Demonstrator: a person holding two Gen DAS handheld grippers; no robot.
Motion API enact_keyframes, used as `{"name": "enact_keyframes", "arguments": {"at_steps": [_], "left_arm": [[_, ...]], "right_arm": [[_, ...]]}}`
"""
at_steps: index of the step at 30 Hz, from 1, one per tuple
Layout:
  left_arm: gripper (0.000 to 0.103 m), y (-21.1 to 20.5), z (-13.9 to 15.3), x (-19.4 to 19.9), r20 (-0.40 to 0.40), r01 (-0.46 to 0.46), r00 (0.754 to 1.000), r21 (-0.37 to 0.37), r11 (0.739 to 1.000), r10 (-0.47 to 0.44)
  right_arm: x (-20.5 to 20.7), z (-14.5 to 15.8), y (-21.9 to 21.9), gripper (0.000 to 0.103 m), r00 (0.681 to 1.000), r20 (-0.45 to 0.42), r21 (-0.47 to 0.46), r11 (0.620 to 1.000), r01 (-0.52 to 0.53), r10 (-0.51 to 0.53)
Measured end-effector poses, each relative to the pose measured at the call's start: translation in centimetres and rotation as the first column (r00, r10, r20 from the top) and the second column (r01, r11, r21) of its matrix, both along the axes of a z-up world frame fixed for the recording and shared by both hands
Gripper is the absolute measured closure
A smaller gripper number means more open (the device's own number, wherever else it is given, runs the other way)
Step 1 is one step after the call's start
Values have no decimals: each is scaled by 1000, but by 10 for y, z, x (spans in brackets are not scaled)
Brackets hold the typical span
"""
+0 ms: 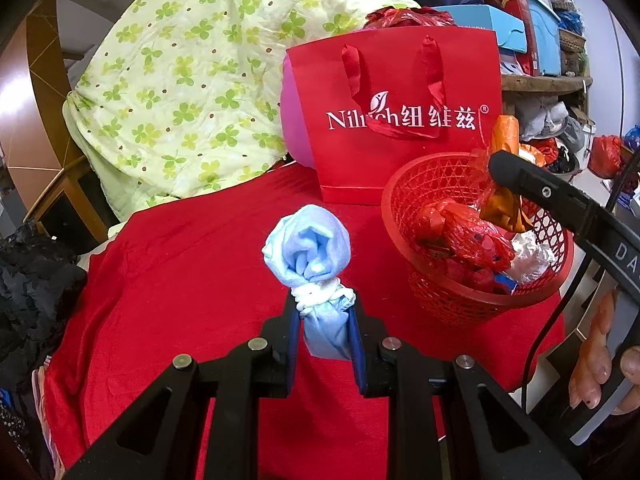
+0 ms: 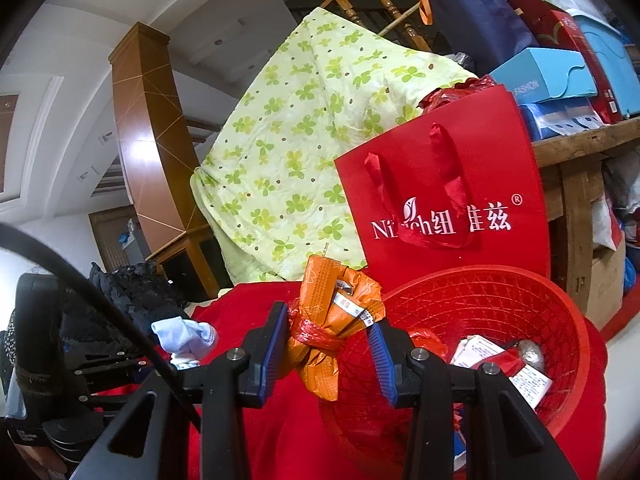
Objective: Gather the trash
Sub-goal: 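Carry the orange wrapper and blue-white tissue over the red mesh basket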
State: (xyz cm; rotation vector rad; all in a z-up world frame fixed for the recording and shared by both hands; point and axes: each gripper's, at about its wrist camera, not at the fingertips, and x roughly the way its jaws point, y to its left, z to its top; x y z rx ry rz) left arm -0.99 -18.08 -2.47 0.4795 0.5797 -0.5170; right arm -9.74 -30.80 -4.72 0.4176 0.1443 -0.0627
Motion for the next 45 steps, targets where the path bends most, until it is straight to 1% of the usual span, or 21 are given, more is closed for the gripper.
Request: {"name": "enact_keyframes", "arguments": {"at_steps": [11,24,45], "left_arm": [[79,-11,-5,1,-11,28,1000,5,1000,-28],[79,-14,-6,2,-27,49,998,1,999,-49],[79,-22,-3,-1,-15,70,997,14,997,-70]], "right_arm": [[-4,-3,-10,60,1000,-2,17,1000,22,-22],[-3,-2,-13,60,1000,-2,22,999,28,-28],[-9,-3,-23,59,999,2,48,997,52,-53]]}}
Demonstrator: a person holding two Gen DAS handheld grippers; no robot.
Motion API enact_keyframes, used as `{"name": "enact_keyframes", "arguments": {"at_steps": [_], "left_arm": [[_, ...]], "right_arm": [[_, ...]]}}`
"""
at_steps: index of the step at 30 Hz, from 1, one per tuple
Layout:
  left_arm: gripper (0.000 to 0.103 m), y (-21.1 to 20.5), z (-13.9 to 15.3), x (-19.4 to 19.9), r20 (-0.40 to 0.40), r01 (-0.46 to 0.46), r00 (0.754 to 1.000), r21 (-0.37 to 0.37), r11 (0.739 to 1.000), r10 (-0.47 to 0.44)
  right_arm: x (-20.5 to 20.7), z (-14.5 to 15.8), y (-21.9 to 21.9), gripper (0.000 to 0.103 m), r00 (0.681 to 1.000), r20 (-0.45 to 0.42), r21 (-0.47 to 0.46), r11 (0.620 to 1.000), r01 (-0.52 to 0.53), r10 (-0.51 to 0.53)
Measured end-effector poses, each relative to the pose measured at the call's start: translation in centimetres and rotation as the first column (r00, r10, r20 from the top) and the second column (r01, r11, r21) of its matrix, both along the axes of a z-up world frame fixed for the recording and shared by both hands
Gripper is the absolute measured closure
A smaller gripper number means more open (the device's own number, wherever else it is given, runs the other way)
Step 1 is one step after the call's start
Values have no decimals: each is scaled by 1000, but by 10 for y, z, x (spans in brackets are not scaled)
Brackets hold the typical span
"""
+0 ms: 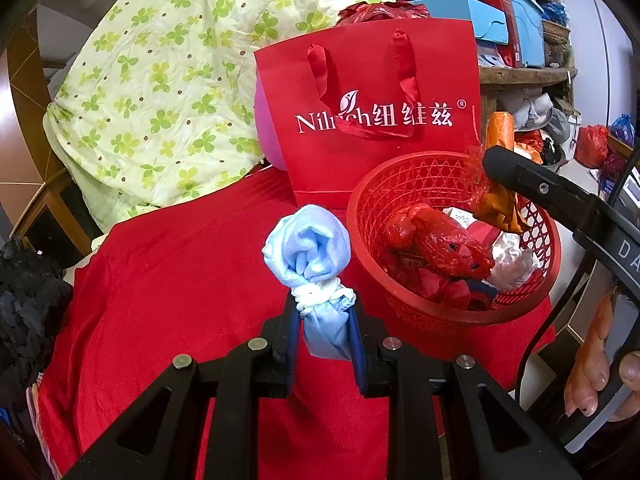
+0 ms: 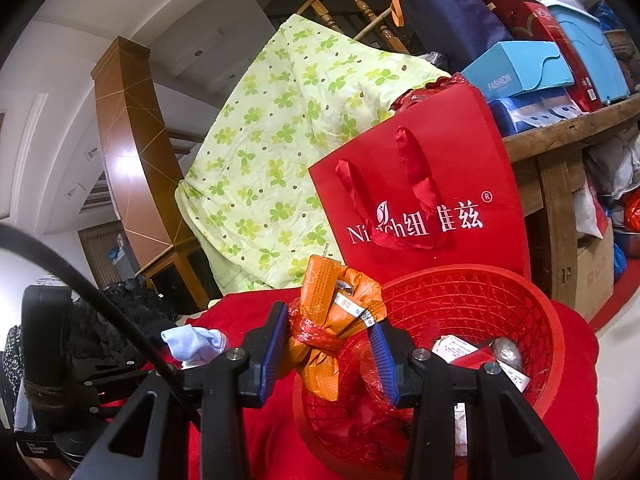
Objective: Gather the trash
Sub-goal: 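Carry the orange wrapper and blue-white tissue over the red mesh basket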
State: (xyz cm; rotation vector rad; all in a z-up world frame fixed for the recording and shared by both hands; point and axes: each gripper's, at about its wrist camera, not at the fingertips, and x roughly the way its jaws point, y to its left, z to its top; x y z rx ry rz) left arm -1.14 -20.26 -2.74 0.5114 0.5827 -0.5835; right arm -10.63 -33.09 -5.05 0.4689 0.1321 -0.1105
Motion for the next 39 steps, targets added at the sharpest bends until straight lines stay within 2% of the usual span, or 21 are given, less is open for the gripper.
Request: {"name": "enact_keyframes", "arguments": {"at_steps": [39], "left_arm": [[79,-31,11,-13,37,71,997,-3,997,-71]], "right_arm": [[-25,-1,-25,59,998,19,73,995,65,-66]]}}
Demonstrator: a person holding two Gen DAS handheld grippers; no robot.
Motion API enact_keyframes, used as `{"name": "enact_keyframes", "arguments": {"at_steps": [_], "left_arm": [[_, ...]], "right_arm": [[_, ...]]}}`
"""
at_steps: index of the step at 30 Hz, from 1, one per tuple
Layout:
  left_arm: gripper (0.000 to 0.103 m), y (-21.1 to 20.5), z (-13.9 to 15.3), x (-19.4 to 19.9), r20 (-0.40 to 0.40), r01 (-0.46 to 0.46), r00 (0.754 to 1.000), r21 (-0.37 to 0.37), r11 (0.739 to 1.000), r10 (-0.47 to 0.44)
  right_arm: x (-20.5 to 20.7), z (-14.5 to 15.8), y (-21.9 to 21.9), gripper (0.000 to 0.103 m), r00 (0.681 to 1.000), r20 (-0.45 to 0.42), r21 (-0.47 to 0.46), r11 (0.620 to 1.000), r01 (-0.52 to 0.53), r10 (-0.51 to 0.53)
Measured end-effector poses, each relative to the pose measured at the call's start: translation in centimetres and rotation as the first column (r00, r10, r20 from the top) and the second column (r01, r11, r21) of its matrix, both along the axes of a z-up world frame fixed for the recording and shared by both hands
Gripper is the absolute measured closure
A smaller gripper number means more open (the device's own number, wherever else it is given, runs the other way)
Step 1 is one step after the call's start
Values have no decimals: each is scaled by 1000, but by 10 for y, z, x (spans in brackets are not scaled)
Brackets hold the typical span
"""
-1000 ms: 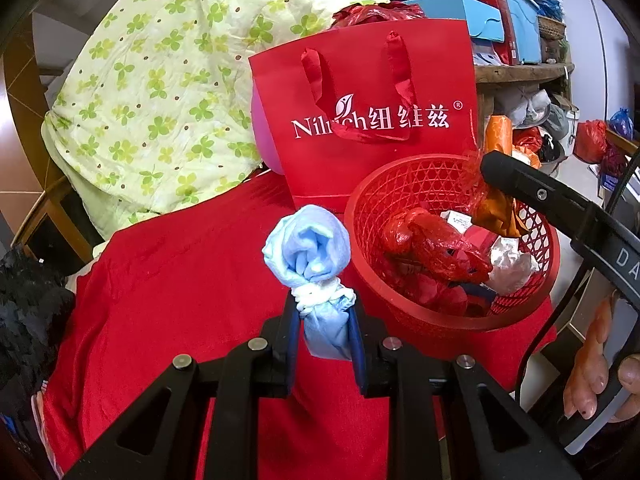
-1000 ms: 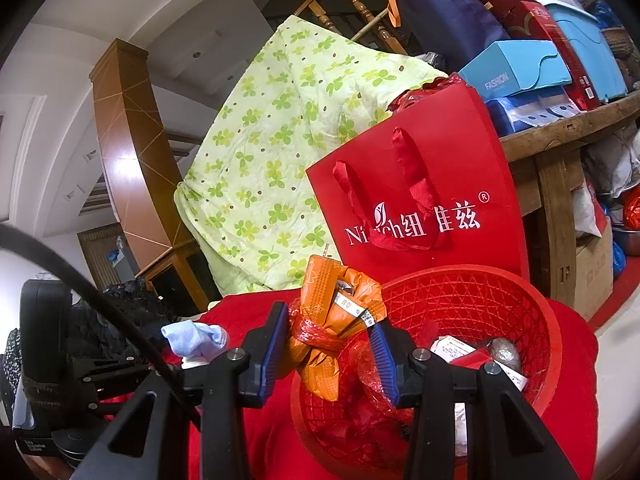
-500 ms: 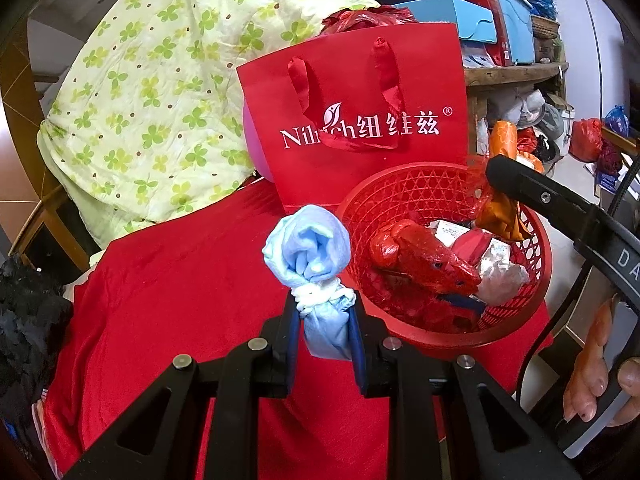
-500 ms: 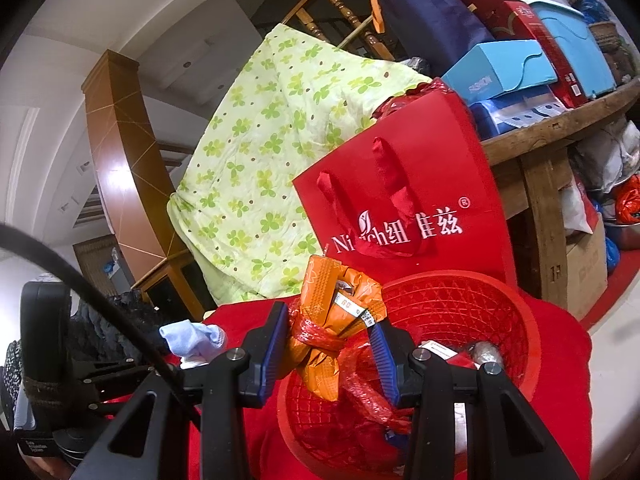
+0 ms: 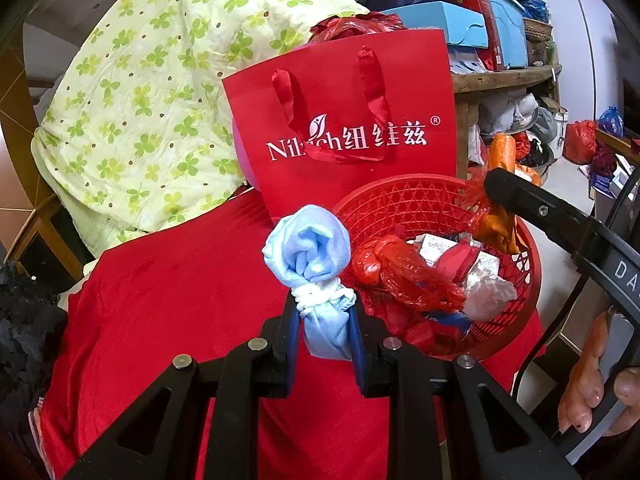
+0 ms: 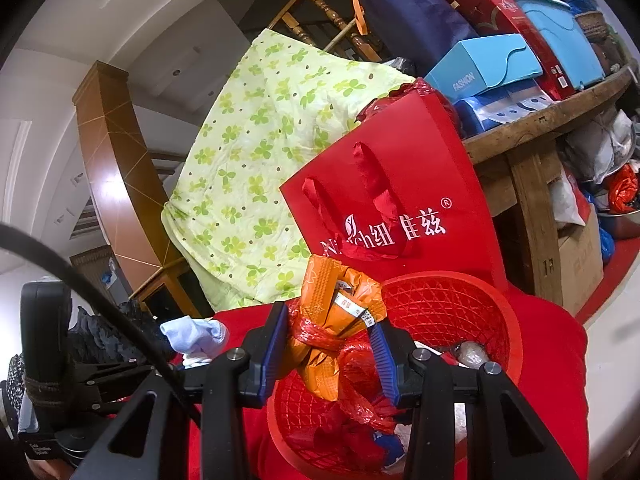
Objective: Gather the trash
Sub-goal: 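Carry the orange wrapper and blue-white tissue over the red mesh basket, then lower both tools into the basket and open them to drop the items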
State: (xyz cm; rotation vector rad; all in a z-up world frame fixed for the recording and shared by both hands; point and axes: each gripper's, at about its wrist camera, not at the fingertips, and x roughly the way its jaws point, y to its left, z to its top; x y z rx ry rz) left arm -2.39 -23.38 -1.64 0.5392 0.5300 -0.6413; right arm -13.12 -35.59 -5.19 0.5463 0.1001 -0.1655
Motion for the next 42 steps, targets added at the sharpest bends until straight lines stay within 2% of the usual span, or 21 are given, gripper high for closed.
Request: {"name": "enact_keyframes", "arguments": {"at_steps": [16,27,34,42], "left_arm": [[78,-18,-3,-1,-16,32,999,-20,999,-32],[78,-24,3,-3,-15,99,995,-107,989,-101],[78,-36,-3,-1,-35,115,992,-104,988,-119],[78,-48,-5,0,-38,121,991,-101,988,-125]], "right_arm": [[-11,-3,-16,59,999,8,43,998,41,-41],[-22,-11,-44,59,994,9,132,985,107,-110],[-25,-18,-58,59,991,-7,192,973,132,-133],[-15,-20,-65,59,990,-34,200,969,144,-140]]}}
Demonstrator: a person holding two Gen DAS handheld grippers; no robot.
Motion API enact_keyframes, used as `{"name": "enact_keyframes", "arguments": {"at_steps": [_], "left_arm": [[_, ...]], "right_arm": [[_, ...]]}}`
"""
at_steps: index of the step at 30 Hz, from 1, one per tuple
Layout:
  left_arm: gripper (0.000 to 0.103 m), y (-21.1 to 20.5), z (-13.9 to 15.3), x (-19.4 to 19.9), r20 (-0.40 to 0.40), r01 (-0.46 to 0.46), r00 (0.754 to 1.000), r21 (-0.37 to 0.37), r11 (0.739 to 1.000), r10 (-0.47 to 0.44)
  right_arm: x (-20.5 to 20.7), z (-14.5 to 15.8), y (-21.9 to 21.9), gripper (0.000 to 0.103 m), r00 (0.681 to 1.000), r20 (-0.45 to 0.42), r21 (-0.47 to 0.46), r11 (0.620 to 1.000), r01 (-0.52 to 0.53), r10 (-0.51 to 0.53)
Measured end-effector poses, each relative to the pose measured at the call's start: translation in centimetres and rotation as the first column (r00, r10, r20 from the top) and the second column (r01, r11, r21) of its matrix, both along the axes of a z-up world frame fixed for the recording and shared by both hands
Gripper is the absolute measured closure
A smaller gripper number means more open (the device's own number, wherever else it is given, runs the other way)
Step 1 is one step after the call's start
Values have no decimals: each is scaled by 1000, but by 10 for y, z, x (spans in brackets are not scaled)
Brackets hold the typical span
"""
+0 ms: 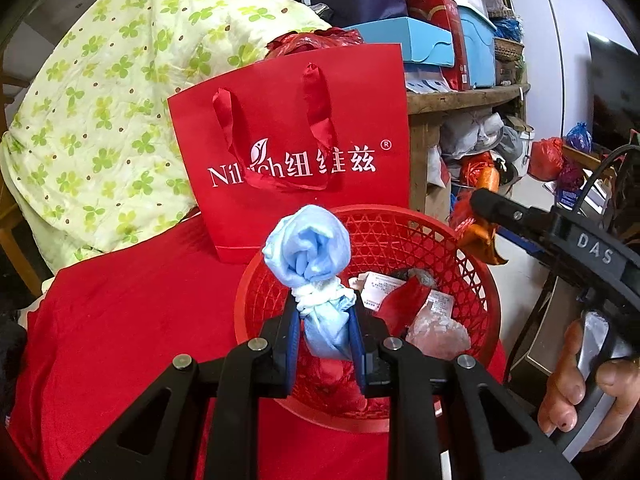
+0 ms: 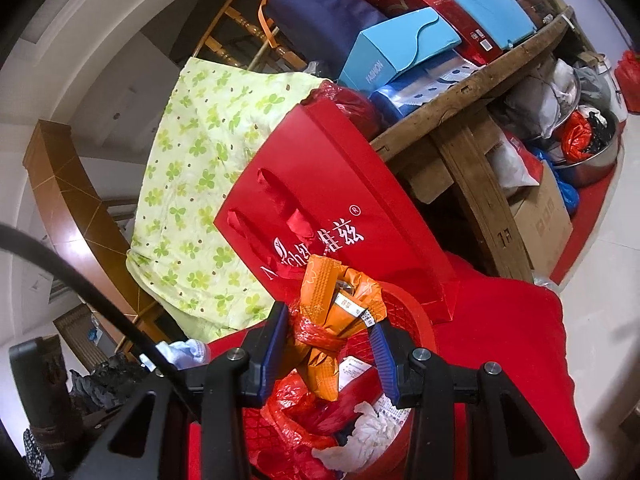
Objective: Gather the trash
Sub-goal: 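Lower both tools into the basket and open them to drop the items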
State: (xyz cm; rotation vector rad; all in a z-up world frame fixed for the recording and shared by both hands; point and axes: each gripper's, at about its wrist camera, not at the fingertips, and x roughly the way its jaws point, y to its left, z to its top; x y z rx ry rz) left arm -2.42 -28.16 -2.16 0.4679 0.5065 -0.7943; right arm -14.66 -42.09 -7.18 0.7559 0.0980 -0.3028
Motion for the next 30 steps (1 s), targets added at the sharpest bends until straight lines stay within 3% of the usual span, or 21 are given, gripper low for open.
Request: {"name": "enact_keyframes", "arguments": {"at_steps": [17,30], "left_arm": [[78,-12,-13,3,-30,3,1000,16,1000,-2],[78,-12,-28,17,-93,4,996,8,1000,-3]], "right_arm": [[13,1,3,59,1000,-18,-3,1000,-19,19],[48,-1,2,57,996,-58,5,998,-60,61]]}}
